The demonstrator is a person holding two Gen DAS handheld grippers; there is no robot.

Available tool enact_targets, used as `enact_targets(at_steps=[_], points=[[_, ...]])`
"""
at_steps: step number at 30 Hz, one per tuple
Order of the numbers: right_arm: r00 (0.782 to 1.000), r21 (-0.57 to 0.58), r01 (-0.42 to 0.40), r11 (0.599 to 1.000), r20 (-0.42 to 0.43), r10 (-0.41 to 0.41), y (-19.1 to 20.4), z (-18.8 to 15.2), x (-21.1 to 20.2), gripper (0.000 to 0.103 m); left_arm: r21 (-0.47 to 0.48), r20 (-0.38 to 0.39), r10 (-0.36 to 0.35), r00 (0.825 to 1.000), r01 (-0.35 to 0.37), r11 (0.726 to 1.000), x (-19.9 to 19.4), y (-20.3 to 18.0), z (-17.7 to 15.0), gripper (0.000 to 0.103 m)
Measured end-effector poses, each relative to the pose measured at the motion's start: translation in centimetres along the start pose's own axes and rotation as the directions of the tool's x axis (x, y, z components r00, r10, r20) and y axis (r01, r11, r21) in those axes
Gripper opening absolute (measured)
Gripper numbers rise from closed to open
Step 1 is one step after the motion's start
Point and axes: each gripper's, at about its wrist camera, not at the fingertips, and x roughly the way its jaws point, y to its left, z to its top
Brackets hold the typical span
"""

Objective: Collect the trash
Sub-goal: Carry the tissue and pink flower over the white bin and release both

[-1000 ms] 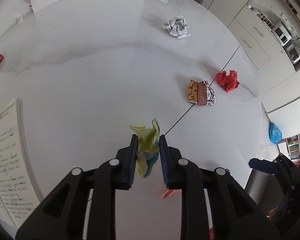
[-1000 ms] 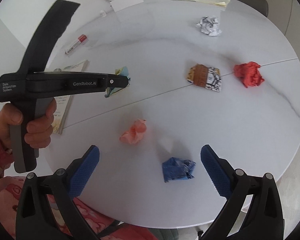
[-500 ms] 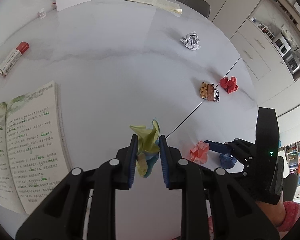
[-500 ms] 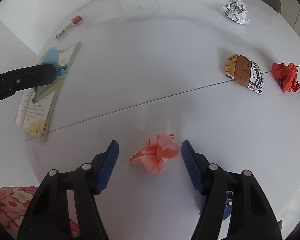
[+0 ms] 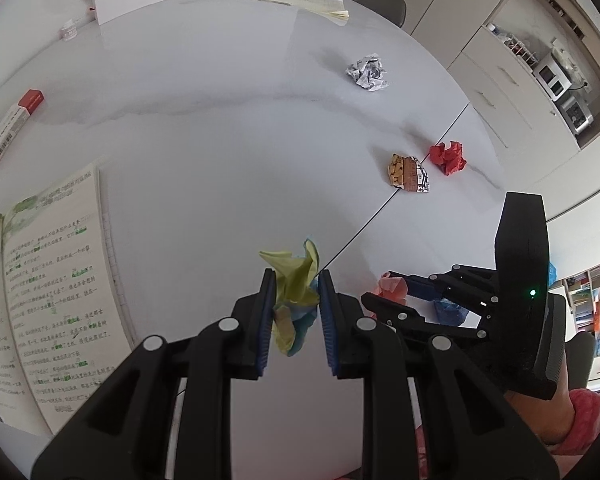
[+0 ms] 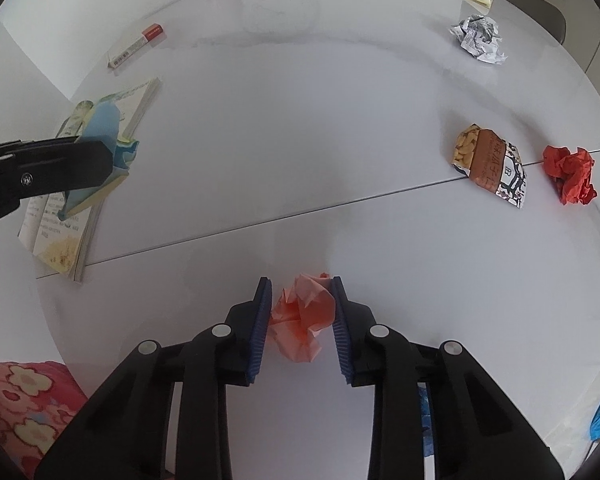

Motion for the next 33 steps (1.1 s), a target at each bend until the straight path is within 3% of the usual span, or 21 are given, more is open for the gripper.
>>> enact_targets(at_steps=[7,11,19,26,31,33], points=[[0.994,0.063,-0.076,0.995,0.085,0.071,-2.5,0.1,-4.5,0.030,0.038,0.016,-0.011,1.000,0.010,0.999,-0.6,-3.1,0.6,0.022],[0.986,0.116,-0.082,0.990,0.154,0.063,-5.5,-0.6,-8.4,0.030,0.069,0.027,-0.025,0.999,0.023,0.997,-1.0,-5.9,1.2,0.022],[0.966,0.294,0.005,0.956,0.247,-0.080,-15.5,-5.8,-15.9,0.030,0.186,0.033,-0.093,0.995,0.085,0.979,-0.6,-14.9,2.0,0.022],[0.954,0.447,0.097,0.889,0.212,-0.211,-24.7,-12.9,-18.5,0.032,0.282,0.003,-0.135,0.991,0.129,0.951,1.1,-23.0,2.0,0.022],[0.965,0.500,0.134,0.856,0.132,-0.228,-29.6,-16.4,-16.4,0.034,0.320,-0.020,-0.141,0.990,0.139,0.937,2.4,-27.3,1.8,0.022],[0.969,0.509,0.146,0.848,0.101,-0.227,-31.1,-17.6,-15.1,0.039,0.330,-0.029,-0.134,0.990,0.136,0.934,2.9,-28.5,1.6,0.022]])
